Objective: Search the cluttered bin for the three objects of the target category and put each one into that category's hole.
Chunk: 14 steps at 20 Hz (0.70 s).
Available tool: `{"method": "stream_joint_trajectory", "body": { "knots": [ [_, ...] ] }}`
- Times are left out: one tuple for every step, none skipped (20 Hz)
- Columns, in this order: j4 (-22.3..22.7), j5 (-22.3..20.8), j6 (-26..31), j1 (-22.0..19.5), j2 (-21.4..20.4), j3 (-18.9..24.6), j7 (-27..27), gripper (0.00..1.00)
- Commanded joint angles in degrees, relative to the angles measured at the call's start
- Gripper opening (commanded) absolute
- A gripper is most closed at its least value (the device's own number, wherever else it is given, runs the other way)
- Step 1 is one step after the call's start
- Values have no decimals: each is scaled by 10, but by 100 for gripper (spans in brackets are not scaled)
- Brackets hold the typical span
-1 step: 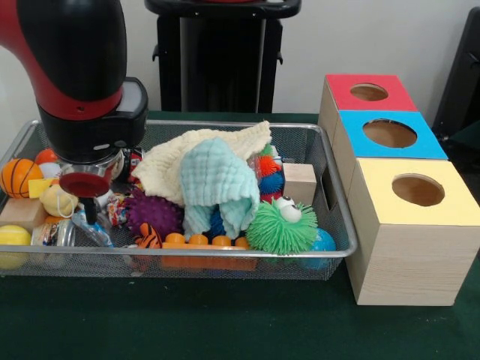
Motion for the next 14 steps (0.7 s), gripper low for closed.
{"method": "stream_joint_trajectory", "body": {
  "knots": [
    [25,4,-37,-12,29,24,67,100],
    [25,4,-40,-13,29,25,67,100],
    [23,3,-41,-13,31,25,66,100],
    [17,2,-43,-14,34,25,64,100],
    [11,1,-44,-15,37,24,62,100],
    [1,0,-38,-16,41,24,59,100],
    [0,0,-39,-16,42,24,59,100],
    [-1,1,-40,-16,43,25,60,100],
    [-2,1,-42,-16,44,25,60,100],
    [-3,1,-44,-16,45,25,59,100],
    [-6,1,-45,-17,47,26,58,100],
    [-9,0,-45,-18,50,26,57,100],
    [-14,-1,-46,-19,53,27,54,100],
    [-19,-1,-47,-21,57,28,49,100]
  ]
}}
